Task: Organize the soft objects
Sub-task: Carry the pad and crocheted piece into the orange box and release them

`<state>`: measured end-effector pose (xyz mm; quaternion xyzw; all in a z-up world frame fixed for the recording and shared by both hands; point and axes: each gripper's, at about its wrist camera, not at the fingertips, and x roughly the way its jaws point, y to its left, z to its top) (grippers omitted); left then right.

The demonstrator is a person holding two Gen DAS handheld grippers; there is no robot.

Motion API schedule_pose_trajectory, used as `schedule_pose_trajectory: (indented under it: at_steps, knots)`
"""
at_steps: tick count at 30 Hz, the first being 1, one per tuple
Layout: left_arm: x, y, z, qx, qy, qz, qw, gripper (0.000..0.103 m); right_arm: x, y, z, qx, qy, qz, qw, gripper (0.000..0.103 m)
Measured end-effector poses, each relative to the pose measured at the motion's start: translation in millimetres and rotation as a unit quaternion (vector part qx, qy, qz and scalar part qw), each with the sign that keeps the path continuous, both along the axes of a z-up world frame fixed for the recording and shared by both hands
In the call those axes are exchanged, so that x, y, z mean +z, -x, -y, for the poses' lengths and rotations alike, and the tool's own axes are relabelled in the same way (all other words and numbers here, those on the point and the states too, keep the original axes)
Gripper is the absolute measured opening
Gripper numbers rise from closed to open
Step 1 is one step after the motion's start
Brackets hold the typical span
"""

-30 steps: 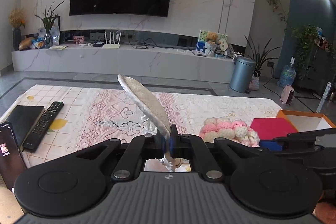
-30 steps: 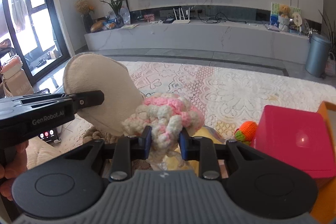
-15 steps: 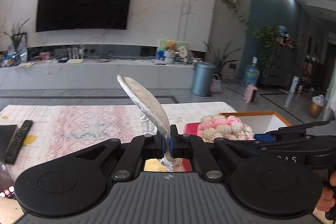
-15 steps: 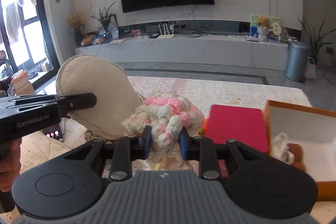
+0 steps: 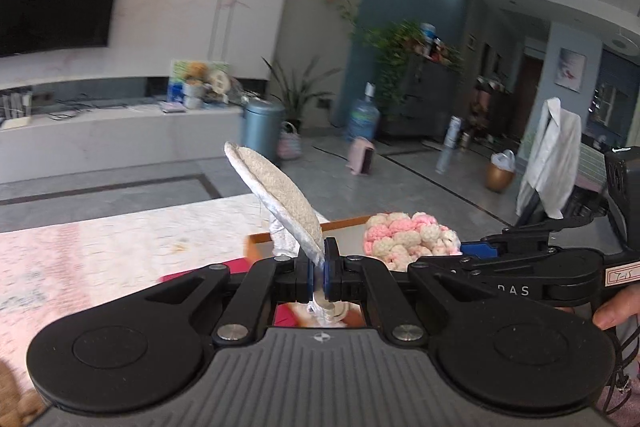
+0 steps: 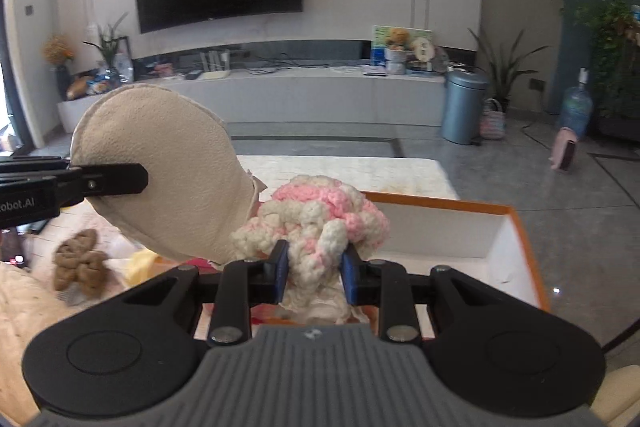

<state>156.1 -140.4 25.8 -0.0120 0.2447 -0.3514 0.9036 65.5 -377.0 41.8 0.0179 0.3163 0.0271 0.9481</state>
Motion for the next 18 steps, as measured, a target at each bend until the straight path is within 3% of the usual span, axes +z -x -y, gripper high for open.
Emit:
schedule_pose_trajectory:
  at_steps: [12,18]
  knots:
    - [-44,-68,82,-0.058,-0.074,-0.018,0.9954,0.005,-38,-77,66,-0.049,-0.054,-0.063,0.995,0.026]
    - [-78,-96,98,-0.055,-0.091,-0.064,0.9923,0.005,-66,-115,79,-0.052,-0.057,-0.096,0.992,0.026]
